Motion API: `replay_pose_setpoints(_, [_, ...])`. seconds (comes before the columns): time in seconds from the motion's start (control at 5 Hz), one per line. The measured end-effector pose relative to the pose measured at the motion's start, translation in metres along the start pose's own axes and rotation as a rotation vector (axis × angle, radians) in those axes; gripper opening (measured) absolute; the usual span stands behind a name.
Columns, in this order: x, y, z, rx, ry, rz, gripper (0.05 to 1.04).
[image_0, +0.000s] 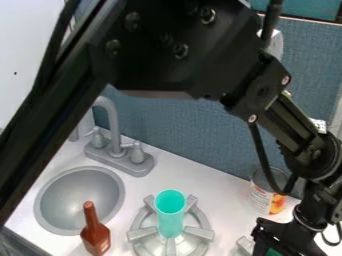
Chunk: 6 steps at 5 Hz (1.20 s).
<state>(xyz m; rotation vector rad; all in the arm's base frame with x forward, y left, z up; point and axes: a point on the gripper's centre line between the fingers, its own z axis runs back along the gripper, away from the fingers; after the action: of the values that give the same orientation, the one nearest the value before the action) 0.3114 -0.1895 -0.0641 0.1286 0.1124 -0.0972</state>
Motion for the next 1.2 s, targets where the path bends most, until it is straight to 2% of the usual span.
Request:
replay_pose_setpoints(0.2, [0.004, -0.002, -0.004, -0.002, -0.002, -0.008, 0.972])
replay_pose_setpoints(0.4, [0.007, -0.003, -0.003, -0.009, -0.023, -0.015, 0.738])
replay_pose_setpoints(0.6, [0.004, -0.002, -0.005, -0.013, -0.014, -0.021, 0.492])
replay_pose_setpoints(0.8, [0.002, 0.003, -0.005, -0.04, 0.012, -0.001, 0.389])
replay_pose_setpoints(1.2, [0.01, 0.036, 0.039, -0.13, 0.118, 0.196, 0.388])
